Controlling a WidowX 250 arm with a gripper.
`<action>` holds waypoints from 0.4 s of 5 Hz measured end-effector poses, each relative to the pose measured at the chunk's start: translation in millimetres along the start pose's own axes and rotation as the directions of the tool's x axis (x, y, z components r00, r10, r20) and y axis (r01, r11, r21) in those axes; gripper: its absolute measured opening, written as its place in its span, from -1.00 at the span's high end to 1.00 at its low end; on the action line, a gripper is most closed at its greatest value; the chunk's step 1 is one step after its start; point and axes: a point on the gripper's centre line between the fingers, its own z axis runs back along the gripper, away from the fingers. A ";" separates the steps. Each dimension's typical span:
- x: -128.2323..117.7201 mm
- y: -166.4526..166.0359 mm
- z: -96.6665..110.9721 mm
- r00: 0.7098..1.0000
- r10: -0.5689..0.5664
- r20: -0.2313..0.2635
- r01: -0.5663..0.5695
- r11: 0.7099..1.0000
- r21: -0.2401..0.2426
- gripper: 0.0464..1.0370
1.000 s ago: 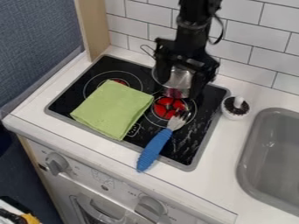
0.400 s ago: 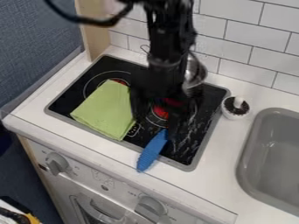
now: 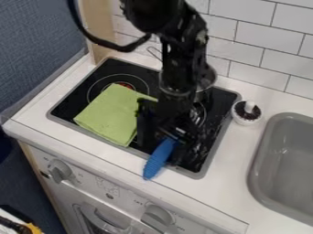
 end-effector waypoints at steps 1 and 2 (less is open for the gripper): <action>7.1 -0.7 -2.6 0.999 0.009 -0.037 -0.008 1.000 0.010 -0.83; 13.1 -0.8 -1.8 0.999 0.024 -0.040 -0.023 1.000 0.009 -0.28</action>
